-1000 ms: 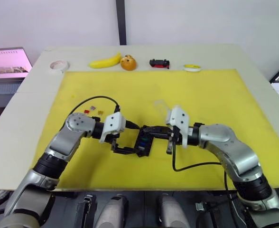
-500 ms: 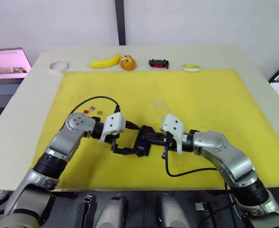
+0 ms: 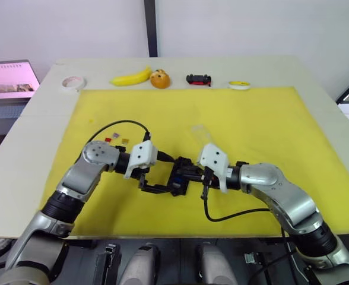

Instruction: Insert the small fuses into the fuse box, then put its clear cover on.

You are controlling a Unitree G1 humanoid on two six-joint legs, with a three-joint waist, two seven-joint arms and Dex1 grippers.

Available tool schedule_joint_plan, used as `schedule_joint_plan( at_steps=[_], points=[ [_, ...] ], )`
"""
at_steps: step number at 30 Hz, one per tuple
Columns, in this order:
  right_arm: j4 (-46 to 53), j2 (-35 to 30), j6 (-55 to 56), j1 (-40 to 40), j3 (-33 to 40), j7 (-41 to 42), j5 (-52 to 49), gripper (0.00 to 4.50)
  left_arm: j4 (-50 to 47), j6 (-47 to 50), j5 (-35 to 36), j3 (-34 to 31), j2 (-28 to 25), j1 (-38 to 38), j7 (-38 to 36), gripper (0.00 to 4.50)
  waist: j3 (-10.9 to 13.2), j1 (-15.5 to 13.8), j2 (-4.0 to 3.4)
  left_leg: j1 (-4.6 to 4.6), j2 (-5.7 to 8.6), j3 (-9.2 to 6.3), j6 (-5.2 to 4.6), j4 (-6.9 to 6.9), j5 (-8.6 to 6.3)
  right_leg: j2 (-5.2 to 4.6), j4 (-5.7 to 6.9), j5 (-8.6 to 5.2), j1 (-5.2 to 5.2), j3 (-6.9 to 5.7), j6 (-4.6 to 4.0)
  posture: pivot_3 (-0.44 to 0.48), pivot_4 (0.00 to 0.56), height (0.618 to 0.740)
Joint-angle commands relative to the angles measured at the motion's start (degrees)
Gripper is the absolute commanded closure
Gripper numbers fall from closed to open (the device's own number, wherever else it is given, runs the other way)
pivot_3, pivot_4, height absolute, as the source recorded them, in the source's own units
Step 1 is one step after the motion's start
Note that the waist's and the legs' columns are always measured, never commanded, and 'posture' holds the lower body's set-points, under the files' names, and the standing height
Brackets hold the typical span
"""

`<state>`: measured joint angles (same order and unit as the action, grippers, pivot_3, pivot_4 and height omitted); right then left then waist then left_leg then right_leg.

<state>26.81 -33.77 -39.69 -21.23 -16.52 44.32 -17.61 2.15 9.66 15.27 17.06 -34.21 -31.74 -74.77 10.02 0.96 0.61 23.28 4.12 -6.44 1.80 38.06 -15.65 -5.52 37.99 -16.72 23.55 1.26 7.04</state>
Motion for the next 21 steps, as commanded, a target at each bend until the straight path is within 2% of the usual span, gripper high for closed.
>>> schedule_joint_plan(
  at_steps=[1,5,9,12,16,19,21],
  points=[
    [1.6,0.4,-0.7,-0.2,2.4,-0.2,-1.7,4.46,-2.5,1.0,1.5,-2.5,-0.2,-0.4,0.4,0.0,0.0,0.0,0.0,0.0,0.0,0.0,0.0,0.0,0.0,0.0,0.0,0.0,0.0,0.0,0.0,0.0,0.15,0.74],
    [5.8,-0.2,-2.7,1.1,10.9,-0.7,-7.5,4.46,-6.3,3.4,4.1,-6.8,-2.1,3.4,2.5,0.0,0.0,0.1,0.0,0.02,0.0,0.0,0.0,0.0,0.0,0.0,0.0,0.0,0.03,0.01,0.0,0.0,0.15,0.74],
    [8.7,-3.1,-5.5,6.0,23.1,-2.1,-12.0,4.46,-14.0,13.3,9.9,-15.5,-2.8,10.9,11.0,0.0,0.0,-0.2,0.0,0.02,-0.01,-0.02,-0.28,-0.02,-0.16,-0.02,0.0,0.0,0.04,0.03,0.0,0.0,0.15,0.74],
    [7.0,-7.1,-6.8,9.8,32.8,-1.9,-13.6,3.59,-20.8,22.2,16.1,-26.1,-1.9,20.0,20.6,0.0,0.0,-0.2,0.0,0.02,0.0,-0.01,-0.37,0.0,-0.21,-0.05,-0.02,0.0,0.0,0.05,0.0,0.0,0.15,0.74],
    [2.0,-12.1,-6.0,13.0,41.1,-0.1,-14.3,1.54,-28.5,30.4,23.8,-39.7,0.4,32.4,30.6,0.0,0.0,-0.1,-0.02,-0.06,-0.04,0.05,-0.4,-0.03,-0.23,-0.04,0.0,0.0,-0.01,0.14,0.0,0.0,0.15,0.74],
    [-2.1,-15.5,-3.4,15.6,43.7,2.6,-13.1,0.02,-30.4,32.6,27.0,-47.3,1.3,39.5,34.3,0.0,0.0,-0.3,-0.03,-0.22,-0.06,0.06,-0.4,-0.05,-0.24,-0.04,-0.03,-0.01,-0.19,0.12,-0.02,0.0,0.15,0.74],
    [-4.2,-17.1,-1.8,16.8,44.2,4.0,-12.6,0.02,-30.4,32.9,28.2,-50.4,1.3,42.0,35.8,0.0,0.0,-0.4,-0.03,-0.27,-0.05,0.08,-0.41,-0.05,-0.24,-0.04,-0.08,-0.02,-0.27,0.13,-0.02,0.0,0.15,0.74]
  ],
)
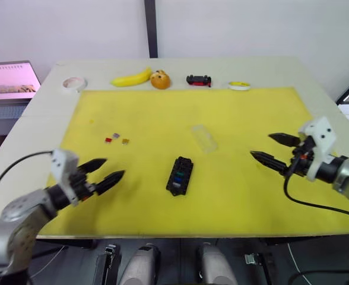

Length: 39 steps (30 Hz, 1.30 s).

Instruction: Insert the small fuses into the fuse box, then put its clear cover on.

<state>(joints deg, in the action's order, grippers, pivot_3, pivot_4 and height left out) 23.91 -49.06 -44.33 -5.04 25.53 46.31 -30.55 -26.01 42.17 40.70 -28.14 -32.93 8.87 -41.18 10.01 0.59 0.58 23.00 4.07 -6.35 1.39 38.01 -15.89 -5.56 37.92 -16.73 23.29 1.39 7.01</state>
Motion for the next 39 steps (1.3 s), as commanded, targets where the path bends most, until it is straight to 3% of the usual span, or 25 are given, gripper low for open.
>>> schedule_joint_plan(
  at_steps=[1,5,12,29,39],
  points=[
    [-2.5,-2.6,3.7,1.1,2.4,2.7,0.7,0.02,-1.6,0.5,3.1,-7.3,0.1,3.0,3.1,0.0,0.0,0.0,0.0,-0.03,0.0,0.01,-0.01,0.0,0.0,0.0,-0.03,0.0,-0.06,0.0,0.0,0.0,0.15,0.74],
    [-5.1,-3.8,5.4,1.3,2.5,3.1,1.3,0.02,0.8,0.0,3.2,-11.9,0.1,7.3,5.2,0.0,0.0,0.1,0.0,-0.11,0.01,0.06,-0.06,0.0,-0.04,-0.02,-0.1,0.0,-0.16,0.01,0.0,0.0,0.15,0.74],
    [-2.9,-3.1,4.4,-1.5,-0.4,2.2,-0.8,0.02,-0.7,2.6,7.9,-11.1,1.4,7.9,7.9,0.0,0.0,0.0,-0.02,-0.13,0.0,0.07,-0.05,-0.02,-0.05,-0.07,-0.12,-0.01,-0.18,0.02,-0.01,0.0,0.15,0.74],
    [9.8,0.3,-3.4,-9.3,-8.4,-3.6,-11.4,0.02,6.6,12.4,23.8,-8.5,3.2,-5.6,21.6,0.0,0.0,0.0,-0.02,-0.12,0.0,0.04,-0.04,-0.02,-0.05,-0.07,-0.13,-0.01,-0.16,0.02,-0.01,0.0,0.15,0.74],
    [9.2,6.6,-1.9,-21.1,-23.9,-3.8,-9.6,0.02,22.7,19.4,30.7,-5.7,4.5,-21.1,30.3,0.0,0.0,0.2,0.02,-0.06,0.03,0.05,0.04,-0.02,-0.01,-0.02,-0.08,0.0,0.01,0.03,0.0,0.0,0.15,0.74]
  ],
)
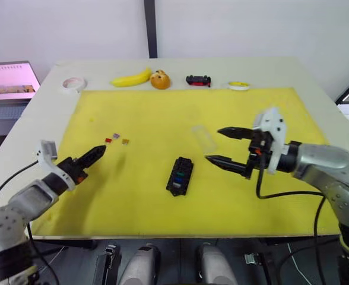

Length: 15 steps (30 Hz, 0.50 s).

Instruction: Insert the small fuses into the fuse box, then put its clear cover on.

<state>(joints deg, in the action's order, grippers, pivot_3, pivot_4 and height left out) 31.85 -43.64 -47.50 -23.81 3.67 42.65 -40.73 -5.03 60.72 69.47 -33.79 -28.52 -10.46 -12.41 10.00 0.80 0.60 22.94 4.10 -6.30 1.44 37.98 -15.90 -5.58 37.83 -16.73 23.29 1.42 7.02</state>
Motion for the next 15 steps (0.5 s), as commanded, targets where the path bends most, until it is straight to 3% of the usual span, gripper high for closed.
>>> schedule_joint_plan(
  at_steps=[1,7,15],
  points=[
    [1.2,1.8,1.4,-3.1,-2.9,-0.4,0.8,0.02,2.6,0.9,2.4,-0.3,0.5,-2.6,2.4,0.0,0.0,-0.1,0.0,0.02,0.0,0.0,0.01,0.0,0.01,0.0,0.01,0.0,0.02,0.0,0.0,0.0,0.15,0.74],
    [1.1,4.2,1.5,-6.2,-6.5,-1.3,2.1,0.02,5.9,-0.9,4.4,-1.4,3.7,-5.4,6.6,0.0,0.0,-0.2,0.04,0.07,0.03,-0.02,0.06,0.03,0.04,-0.02,0.02,0.0,0.05,0.0,0.0,0.0,0.15,0.74],
    [1.4,6.1,0.9,-7.7,-9.2,-2.7,4.1,0.02,10.6,-7.2,0.7,-0.2,8.7,-8.8,9.1,0.0,0.0,-0.2,0.05,0.08,0.04,-0.02,0.11,0.03,0.07,-0.02,0.05,0.0,0.06,-0.01,0.0,0.0,0.15,0.74]
  ],
)
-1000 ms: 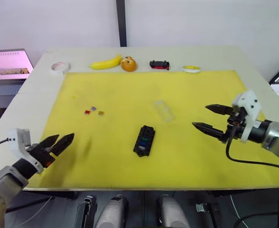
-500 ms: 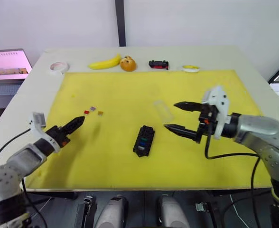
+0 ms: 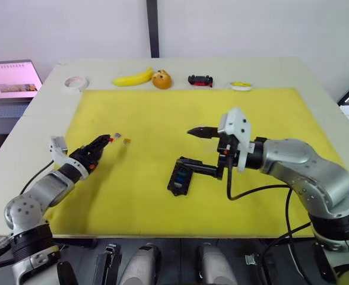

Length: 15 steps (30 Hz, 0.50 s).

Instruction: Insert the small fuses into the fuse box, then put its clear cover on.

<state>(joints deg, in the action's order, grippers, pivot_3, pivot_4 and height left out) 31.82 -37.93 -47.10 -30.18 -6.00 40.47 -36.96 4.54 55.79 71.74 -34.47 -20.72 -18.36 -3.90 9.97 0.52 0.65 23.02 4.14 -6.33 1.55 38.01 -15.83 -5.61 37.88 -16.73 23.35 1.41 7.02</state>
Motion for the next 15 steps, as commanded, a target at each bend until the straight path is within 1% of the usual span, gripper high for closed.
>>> schedule_joint_plan(
  at_steps=[1,7,12,13,15],
  points=[
    [1.5,0.5,0.4,-1.3,0.4,-0.6,0.4,0.02,1.3,-3.0,-1.8,0.7,1.6,-1.3,0.7,0.0,0.0,0.0,-0.02,0.0,0.0,0.0,0.0,0.0,0.0,0.0,0.0,0.0,0.0,0.0,0.0,0.0,0.15,0.74],
    [1.9,0.9,-0.3,-1.3,0.5,-1.7,0.8,0.02,3.9,-4.5,-3.2,1.7,4.1,-2.9,1.5,0.0,0.0,-0.1,-0.02,-0.01,0.01,-0.01,-0.01,0.0,0.0,0.0,0.02,0.0,-0.01,-0.01,0.0,0.0,0.15,0.74],
    [2.4,0.8,-0.9,-0.9,1.3,-2.6,0.5,0.02,5.2,-5.0,-3.6,1.3,5.3,-3.6,2.9,0.0,-0.1,-0.4,-0.05,-0.02,0.03,-0.03,-0.02,0.01,-0.01,0.0,0.02,0.0,-0.04,-0.02,0.0,0.0,0.15,0.74],
    [2.5,0.8,-1.0,-0.8,1.5,-2.8,0.4,0.02,5.6,-4.7,-3.4,1.3,5.4,-3.7,3.2,0.0,-0.1,-0.6,-0.05,-0.03,0.03,-0.02,-0.02,0.01,-0.01,0.0,0.02,0.0,-0.04,-0.02,0.0,0.0,0.15,0.74],
    [2.7,0.6,-1.3,-0.3,2.1,-3.3,0.3,0.02,7.4,-1.5,-4.7,3.5,4.4,-4.3,3.6,0.0,-0.1,-1.0,-0.05,-0.04,0.03,-0.02,-0.05,0.0,-0.02,0.0,0.02,0.0,-0.05,-0.02,0.0,0.0,0.15,0.74]
  ],
)
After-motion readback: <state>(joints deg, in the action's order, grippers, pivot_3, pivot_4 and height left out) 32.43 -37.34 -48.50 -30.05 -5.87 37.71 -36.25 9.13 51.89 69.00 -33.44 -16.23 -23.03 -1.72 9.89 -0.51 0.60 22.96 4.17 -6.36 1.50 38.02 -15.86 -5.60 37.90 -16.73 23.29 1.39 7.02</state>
